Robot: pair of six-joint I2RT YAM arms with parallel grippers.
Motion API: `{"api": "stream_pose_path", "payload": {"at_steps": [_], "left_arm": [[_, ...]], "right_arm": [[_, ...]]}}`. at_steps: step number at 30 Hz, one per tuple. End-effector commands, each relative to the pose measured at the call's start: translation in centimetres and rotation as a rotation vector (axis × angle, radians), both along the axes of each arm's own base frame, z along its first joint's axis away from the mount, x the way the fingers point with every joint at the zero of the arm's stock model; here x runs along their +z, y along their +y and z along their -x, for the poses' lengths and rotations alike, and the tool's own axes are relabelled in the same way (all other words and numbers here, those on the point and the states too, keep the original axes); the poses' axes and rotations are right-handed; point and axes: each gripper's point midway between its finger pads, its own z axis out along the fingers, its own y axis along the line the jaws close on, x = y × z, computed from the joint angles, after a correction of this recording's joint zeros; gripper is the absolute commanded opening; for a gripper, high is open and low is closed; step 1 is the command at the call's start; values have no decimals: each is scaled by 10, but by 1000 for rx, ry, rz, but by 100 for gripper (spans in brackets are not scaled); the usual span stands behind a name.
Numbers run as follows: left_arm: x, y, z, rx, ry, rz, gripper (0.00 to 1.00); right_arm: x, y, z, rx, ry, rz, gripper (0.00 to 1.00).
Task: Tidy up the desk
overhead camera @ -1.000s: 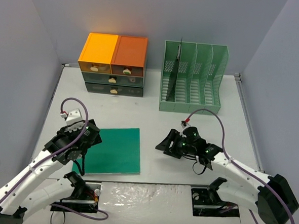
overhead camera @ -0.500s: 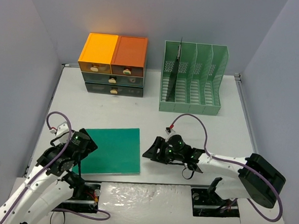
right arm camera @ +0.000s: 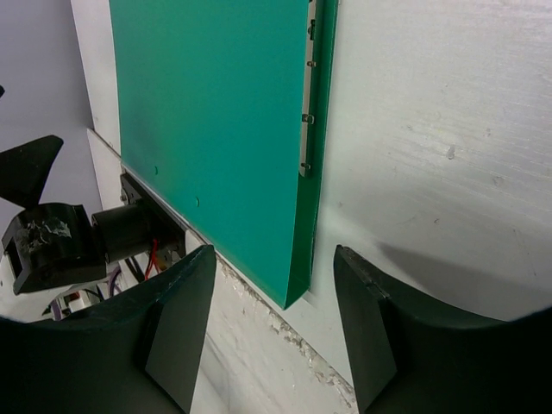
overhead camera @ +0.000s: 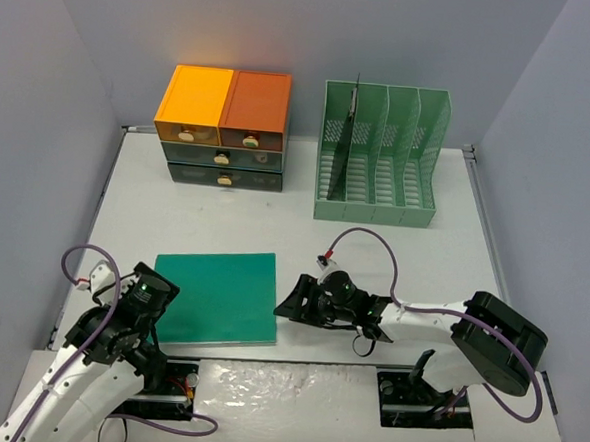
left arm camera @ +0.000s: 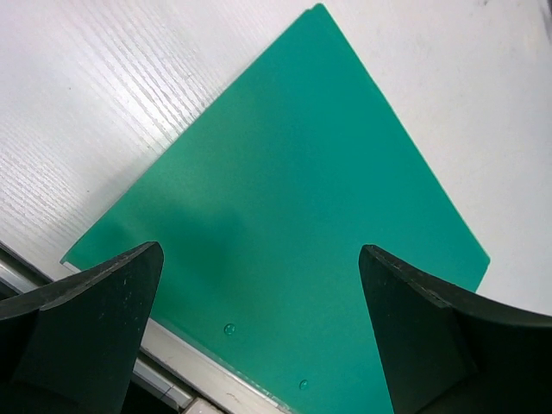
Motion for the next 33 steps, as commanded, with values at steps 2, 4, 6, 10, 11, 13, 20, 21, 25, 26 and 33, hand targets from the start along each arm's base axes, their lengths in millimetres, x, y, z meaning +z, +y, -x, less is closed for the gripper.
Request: {"api": "stream_pose_path", "payload": {"at_steps": [2, 4, 6, 10, 11, 13, 20, 21, 25, 26, 33], "left_arm": [[11, 15, 6, 84, 29, -41, 97], [11, 13, 7, 72, 116, -87, 97], [8, 10, 8, 70, 173, -94, 97], [-5, 5, 13, 97, 240, -77, 97], [-5, 5, 13, 100, 235, -69, 97], [-11, 4, 17, 111, 245, -55, 97], [-32, 0, 29, 157, 277, 7, 97], [-34, 0, 30, 164, 277, 17, 97], [-44, -5, 33, 167, 287, 57, 97], [-45, -6, 33, 170, 292, 57, 97], [-46, -7, 32, 177, 324, 38, 96]], "right_arm": [[31, 16, -13, -4, -79, -87, 54], [33, 18, -13, -2, -85, -95, 54], [34, 19, -13, 0, -87, -98, 54], [34, 24, -12, 10, -85, -113, 54], [35, 25, -11, 11, -86, -120, 54], [35, 27, -9, 16, -87, -122, 54], [33, 37, 1, 47, -74, -133, 53], [32, 38, 1, 49, -73, -132, 53], [31, 41, 2, 54, -69, -134, 53], [30, 42, 3, 59, -67, -134, 53], [27, 52, 8, 79, -54, -142, 53]]}}
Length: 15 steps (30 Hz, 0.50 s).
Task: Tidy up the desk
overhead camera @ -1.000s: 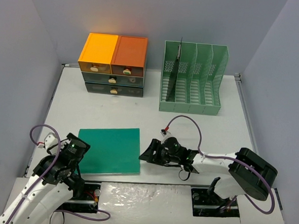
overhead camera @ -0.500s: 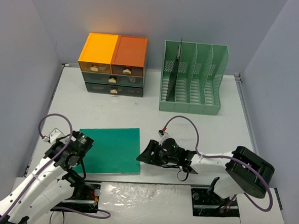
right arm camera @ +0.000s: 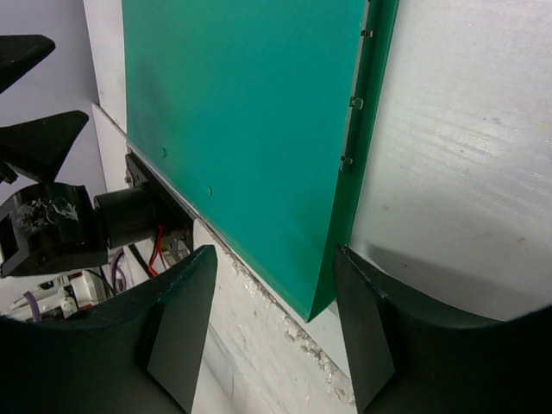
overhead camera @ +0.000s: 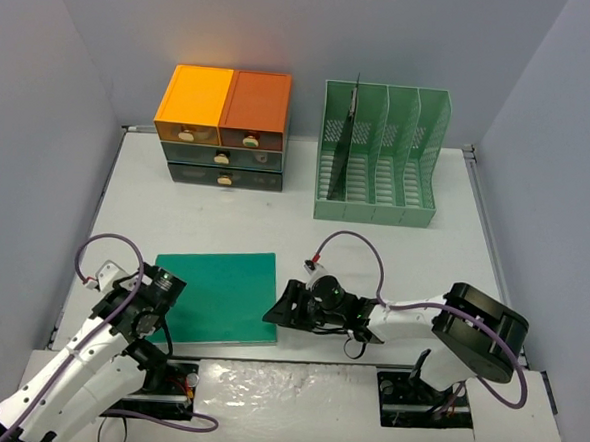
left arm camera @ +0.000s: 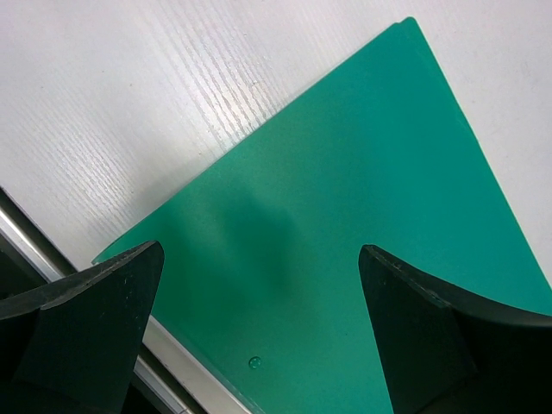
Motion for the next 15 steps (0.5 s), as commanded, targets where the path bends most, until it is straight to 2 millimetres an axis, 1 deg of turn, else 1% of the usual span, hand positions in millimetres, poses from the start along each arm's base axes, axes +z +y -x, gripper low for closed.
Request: {"api": "stream_pose_path", "payload": {"at_steps": [1, 5, 10, 15], "left_arm": [[-16, -19, 28, 56, 166, 131, 96], [-15, -20, 26, 55, 186, 116, 96], [-13, -22, 23, 50, 181, 121, 96], [-11, -26, 21, 36, 211, 116, 96]], "right_arm": [[30, 28, -7, 16, -47, -115, 52], [27, 35, -3, 22, -33, -125, 52], [17, 33, -4, -9, -10, -111, 51], [15, 34, -3, -12, -2, -125, 51]]}}
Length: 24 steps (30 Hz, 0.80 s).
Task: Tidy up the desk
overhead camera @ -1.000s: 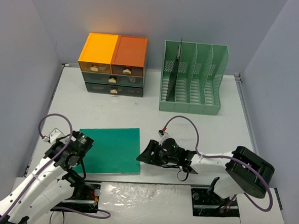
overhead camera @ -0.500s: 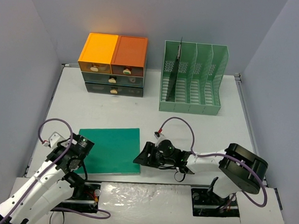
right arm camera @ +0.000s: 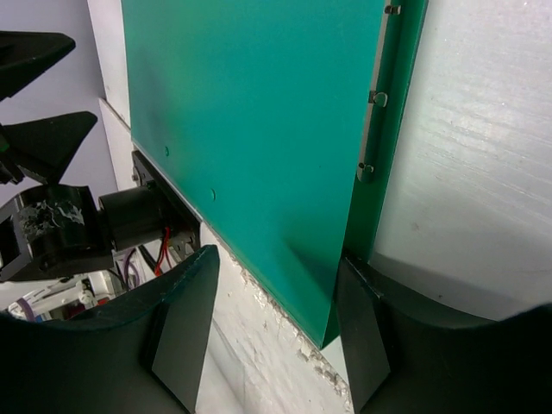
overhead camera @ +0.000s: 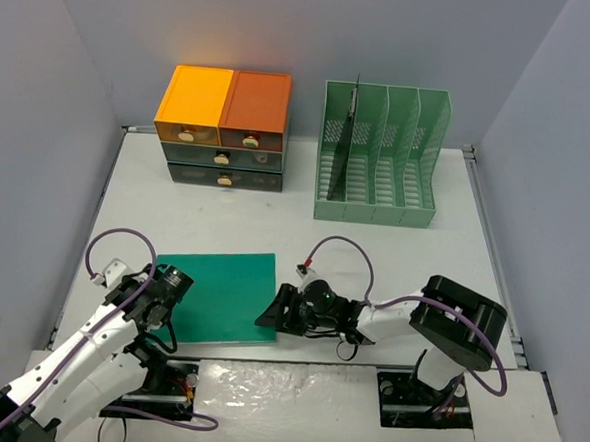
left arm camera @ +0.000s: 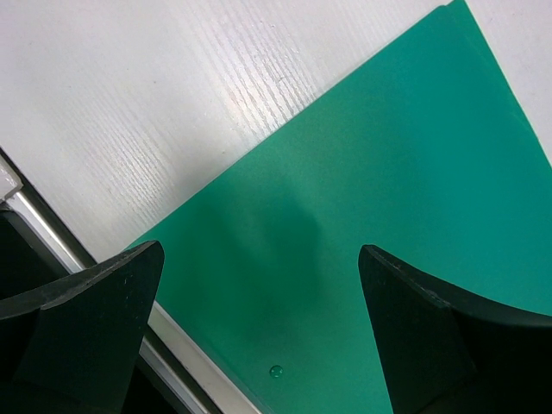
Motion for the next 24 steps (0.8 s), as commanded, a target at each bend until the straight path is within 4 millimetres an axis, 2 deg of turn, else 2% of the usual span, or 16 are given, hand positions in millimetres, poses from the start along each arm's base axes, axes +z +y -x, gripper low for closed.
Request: {"api": "stream_pose_path", "payload": {"at_steps": [1, 4, 9, 15, 21, 24], "left_arm": [[1, -30, 15, 44, 118, 171, 96], [5, -34, 9, 34, 110, 182, 96], [11, -47, -2, -21, 85, 226, 97], [17, -44, 6, -26, 232, 158, 97], [8, -53, 12, 6, 357, 173, 97], [9, -56, 10, -3, 369, 178, 97]], "right_arm": [[23, 17, -10, -23, -44, -97, 50], [21, 16, -10, -26, -43, -97, 48], [20, 15, -10, -31, -39, -98, 38], [22, 17, -11, -35, -47, -108, 33], [25, 18, -13, -42, -50, -130, 32], [25, 17, -12, -45, -51, -133, 24]]}}
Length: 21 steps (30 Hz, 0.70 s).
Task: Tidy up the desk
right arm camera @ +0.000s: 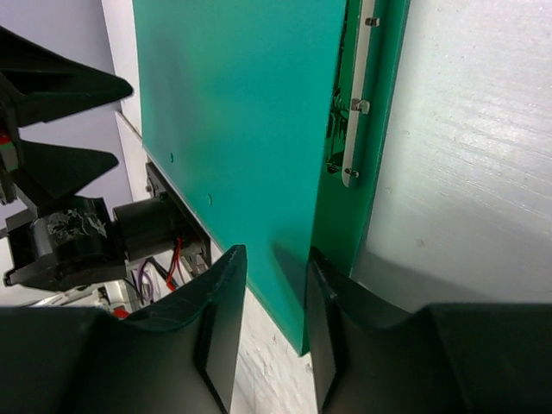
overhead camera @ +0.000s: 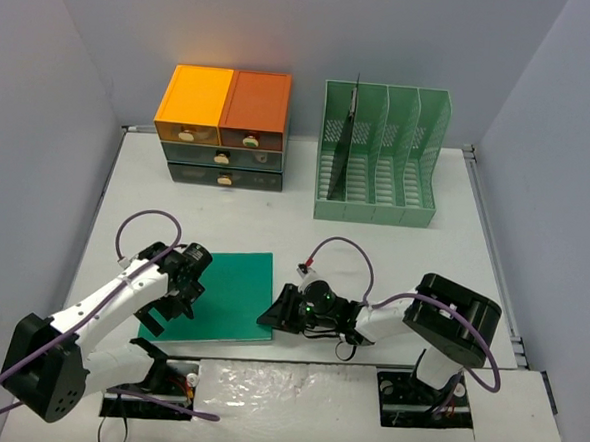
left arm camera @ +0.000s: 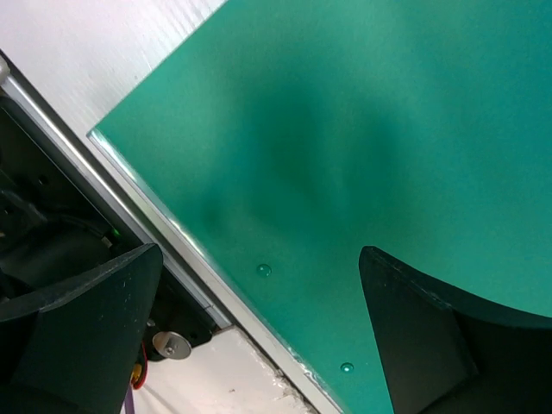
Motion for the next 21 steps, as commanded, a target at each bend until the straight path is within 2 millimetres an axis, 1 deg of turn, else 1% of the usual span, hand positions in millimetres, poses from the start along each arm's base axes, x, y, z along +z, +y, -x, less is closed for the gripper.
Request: {"api": "stream_pose_path", "payload": {"at_steps": [1, 4, 8, 10, 11, 13, 15, 16, 18, 20, 21], "left_arm": [[11, -10, 1, 29, 23, 52, 97], [16, -9, -3, 31, -13, 55, 97], [24, -10, -9, 16, -47, 63, 97], [31, -12, -15, -35, -72, 68, 97], [43, -19, -32, -96, -141, 93, 97], [61, -27, -50, -193, -220, 110, 97], [76, -32, -59, -301, -263, 95, 97], [83, -34, -62, -330, -279, 96, 97], [96, -44, -69, -418, -301, 95, 97], [109, -57, -74, -513, -326, 89, 97], [112, -60, -76, -546, -323, 75, 97]], "right_arm": [[24, 12, -8, -16, -61, -95, 20], [23, 10, -7, -20, -57, -91, 0], [23, 9, -6, -19, -54, -91, 0], [26, 8, -7, -23, -57, -92, 0], [27, 7, -8, -29, -57, -86, 0], [30, 6, -9, -37, -60, -81, 0], [41, 7, -11, -39, -74, -90, 0], [43, 6, -12, -41, -73, -84, 0], [51, 4, -16, -49, -84, -55, 0], [70, 2, -26, -76, -115, -59, 0], [78, -1, -30, -88, -131, -48, 0]]}}
